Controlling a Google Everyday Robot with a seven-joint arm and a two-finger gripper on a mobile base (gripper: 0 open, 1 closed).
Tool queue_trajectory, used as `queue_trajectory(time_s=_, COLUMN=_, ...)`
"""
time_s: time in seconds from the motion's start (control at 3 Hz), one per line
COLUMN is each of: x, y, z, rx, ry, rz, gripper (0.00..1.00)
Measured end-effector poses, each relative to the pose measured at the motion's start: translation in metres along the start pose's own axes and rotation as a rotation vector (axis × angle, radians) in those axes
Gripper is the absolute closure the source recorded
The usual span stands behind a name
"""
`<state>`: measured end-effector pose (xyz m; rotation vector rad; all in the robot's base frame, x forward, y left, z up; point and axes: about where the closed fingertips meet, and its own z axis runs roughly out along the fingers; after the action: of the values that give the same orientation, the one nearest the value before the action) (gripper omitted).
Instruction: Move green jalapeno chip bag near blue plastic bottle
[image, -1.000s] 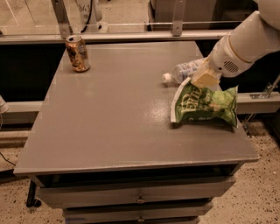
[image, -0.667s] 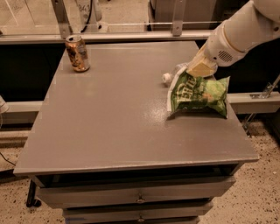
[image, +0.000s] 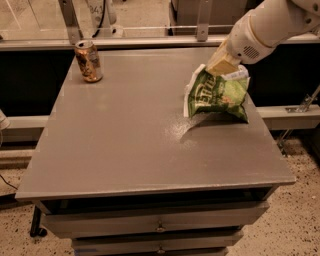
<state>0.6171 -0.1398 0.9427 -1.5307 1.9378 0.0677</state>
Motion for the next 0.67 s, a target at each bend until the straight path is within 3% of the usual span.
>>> queue_trajectory(time_s=0.67, x=-0.0076, y=0.0040, z=0.0098, rx=-0.031, ry=-0.023, rz=-0.036, gripper=0.15)
